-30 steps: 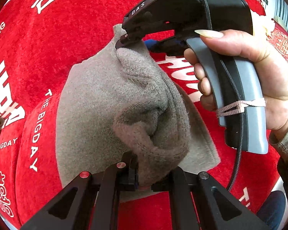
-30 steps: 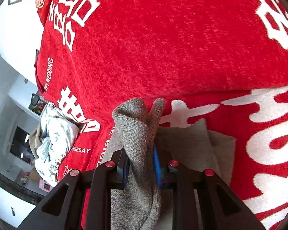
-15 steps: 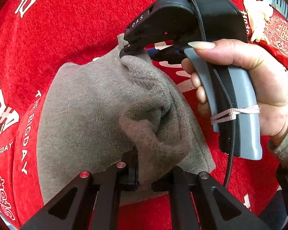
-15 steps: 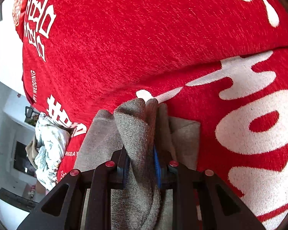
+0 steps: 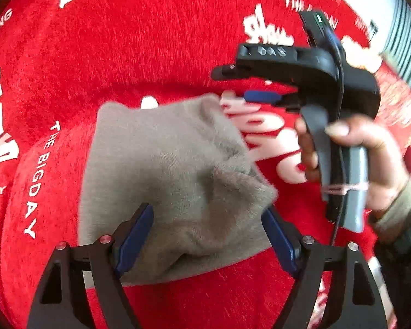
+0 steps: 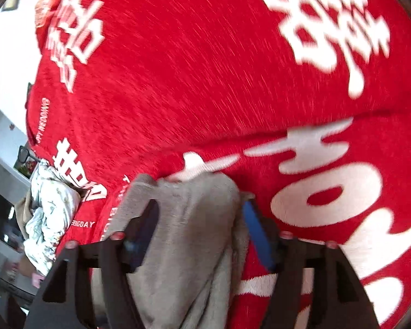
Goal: Fold small clothes
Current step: 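Open the left tool and release the folded edge, then open the right tool and move both tools to the folded bundle's side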
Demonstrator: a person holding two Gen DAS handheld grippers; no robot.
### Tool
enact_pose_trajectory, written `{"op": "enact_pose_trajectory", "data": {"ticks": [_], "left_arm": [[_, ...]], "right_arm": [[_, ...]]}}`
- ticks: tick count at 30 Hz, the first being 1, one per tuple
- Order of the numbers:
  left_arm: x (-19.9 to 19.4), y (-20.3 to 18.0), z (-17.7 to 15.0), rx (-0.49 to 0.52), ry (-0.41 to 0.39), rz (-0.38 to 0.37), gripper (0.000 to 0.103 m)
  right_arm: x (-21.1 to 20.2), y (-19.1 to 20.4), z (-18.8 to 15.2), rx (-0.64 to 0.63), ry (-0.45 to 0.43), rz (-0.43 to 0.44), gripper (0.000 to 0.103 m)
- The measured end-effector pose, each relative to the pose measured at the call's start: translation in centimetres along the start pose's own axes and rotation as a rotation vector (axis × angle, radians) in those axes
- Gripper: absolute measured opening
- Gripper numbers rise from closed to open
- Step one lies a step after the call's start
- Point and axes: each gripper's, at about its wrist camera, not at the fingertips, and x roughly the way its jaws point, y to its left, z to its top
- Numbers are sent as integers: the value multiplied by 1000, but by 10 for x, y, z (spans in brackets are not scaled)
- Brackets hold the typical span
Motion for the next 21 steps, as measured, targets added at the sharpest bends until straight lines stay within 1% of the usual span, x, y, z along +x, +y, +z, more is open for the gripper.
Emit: {"op": "enact_pose_trajectory", "data": {"ticks": [1, 2, 3, 4, 5, 6, 8, 9, 10, 12, 13, 14, 15, 16, 17, 19, 21], "left_arm": [[-6, 4, 1, -3, -7, -25, 82], [-13, 10, 2, -11, -27, -28, 82], [-22, 21, 4, -32, -62, 14, 82], [-26, 32, 5, -57, -78, 55, 82], [-28, 42, 7, -86, -83, 71, 82], [-28, 60, 8, -146, -79, 68, 82], [-23, 82, 9, -214, -57, 89, 82], [-15, 92, 10, -240, -31, 149, 82], [-7, 97, 11, -239, -13, 191, 82], [18, 106, 10, -221, 55, 304, 82], [26, 108, 7, -220, 76, 290, 82], [32, 108, 4, -225, 88, 276, 82], [37, 106, 1, -228, 94, 263, 82], [38, 101, 0, -214, 99, 257, 82], [40, 94, -1, -182, 109, 258, 82], [37, 84, -2, -153, 100, 256, 82], [33, 79, 0, -150, 90, 232, 82]], "right_arm": [[-4, 5, 1, -3, 1, 24, 74], [-6, 12, -1, 1, 14, 66, 74], [-6, 17, -3, 4, 29, 98, 74], [-4, 23, -7, 7, 50, 134, 74], [-2, 27, -10, 9, 69, 155, 74], [3, 31, -17, 11, 96, 173, 74], [15, 36, -30, 7, 147, 187, 74], [21, 37, -36, 3, 169, 183, 74], [25, 34, -42, 3, 179, 170, 74], [31, 22, -49, 8, 171, 101, 72], [30, 15, -51, 21, 154, 80, 69], [27, 8, -52, 40, 141, 89, 63], [25, 6, -53, 51, 137, 88, 62], [22, 6, -53, 54, 133, 76, 62], [15, 9, -54, 42, 126, 42, 63], [1, 19, -56, 3, 104, -4, 65], [-14, 33, -60, -46, 79, 10, 65]]}}
